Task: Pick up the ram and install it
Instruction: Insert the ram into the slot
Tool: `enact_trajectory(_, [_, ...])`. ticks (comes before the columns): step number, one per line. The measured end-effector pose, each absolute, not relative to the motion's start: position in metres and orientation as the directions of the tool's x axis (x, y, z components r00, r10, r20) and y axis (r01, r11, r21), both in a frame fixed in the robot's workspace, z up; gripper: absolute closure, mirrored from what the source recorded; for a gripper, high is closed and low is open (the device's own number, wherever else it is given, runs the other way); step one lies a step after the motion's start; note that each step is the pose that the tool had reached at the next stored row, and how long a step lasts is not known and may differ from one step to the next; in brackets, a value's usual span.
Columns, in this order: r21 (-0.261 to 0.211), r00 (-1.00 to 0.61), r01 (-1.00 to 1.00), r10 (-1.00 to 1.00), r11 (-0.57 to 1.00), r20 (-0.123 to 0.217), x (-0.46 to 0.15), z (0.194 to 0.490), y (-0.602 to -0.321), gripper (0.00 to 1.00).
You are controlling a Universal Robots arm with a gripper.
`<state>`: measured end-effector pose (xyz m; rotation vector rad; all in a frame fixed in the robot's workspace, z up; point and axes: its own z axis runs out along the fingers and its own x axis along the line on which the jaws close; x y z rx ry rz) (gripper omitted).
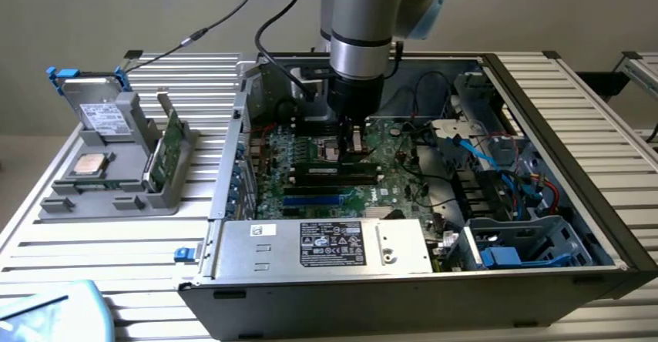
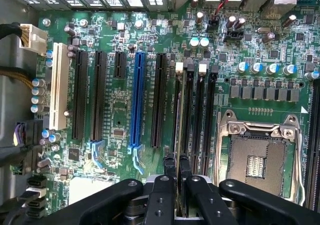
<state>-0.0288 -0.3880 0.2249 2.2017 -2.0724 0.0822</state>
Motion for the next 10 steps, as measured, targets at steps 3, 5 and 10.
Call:
enact_trajectory(3, [0.040,0.071,-0.997,-0.990,-0.066,0.121,-0.0302,0.2247,-0.3880,0.86])
enact_trajectory(5, [0.040,0.073,-0.997,-0.990,-0.069,0.122,-0.0310,0.2247,-0.3879,0.86])
enact_trajectory(10, [0.039,0.077,-0.997,-0.989,-0.072,0.125,-0.0314,0.2248,-0.3879,0.86])
